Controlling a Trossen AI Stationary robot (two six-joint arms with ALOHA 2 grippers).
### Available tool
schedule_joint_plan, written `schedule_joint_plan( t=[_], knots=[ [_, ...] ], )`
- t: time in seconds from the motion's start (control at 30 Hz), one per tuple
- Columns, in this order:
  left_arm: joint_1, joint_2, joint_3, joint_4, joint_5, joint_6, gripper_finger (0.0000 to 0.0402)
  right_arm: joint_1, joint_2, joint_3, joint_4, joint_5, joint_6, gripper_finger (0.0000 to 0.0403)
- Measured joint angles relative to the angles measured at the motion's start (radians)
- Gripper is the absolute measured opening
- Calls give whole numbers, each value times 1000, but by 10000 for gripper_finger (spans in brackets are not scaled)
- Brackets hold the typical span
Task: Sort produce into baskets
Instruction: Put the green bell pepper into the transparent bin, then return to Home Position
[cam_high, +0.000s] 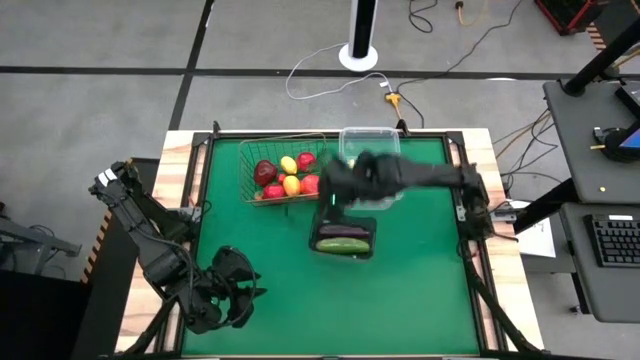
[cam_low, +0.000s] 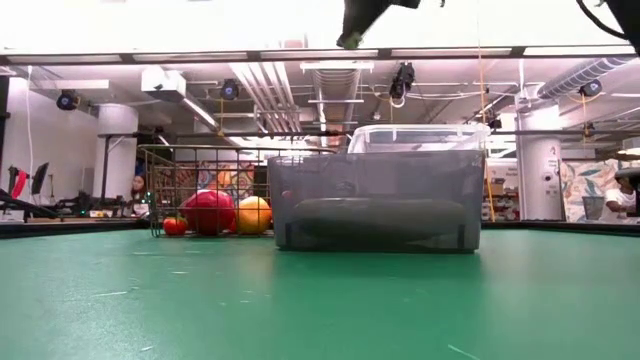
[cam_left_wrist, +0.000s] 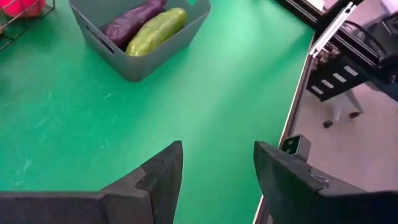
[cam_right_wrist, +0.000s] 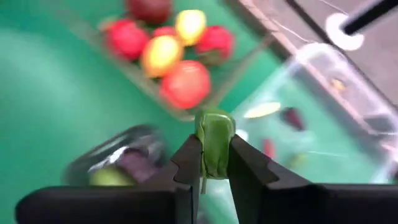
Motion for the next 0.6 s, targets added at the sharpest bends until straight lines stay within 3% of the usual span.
schedule_joint_plan(
  t=[0.3, 0.6],
  knots=[
    [0, 0, 0, 109, -1, 5, 180, -270, -8, -35, -22, -53, -116, 101],
    [0, 0, 0, 184, -2, 51, 180, -378, -9, -215, -1, -79, -113, 167]
  ],
)
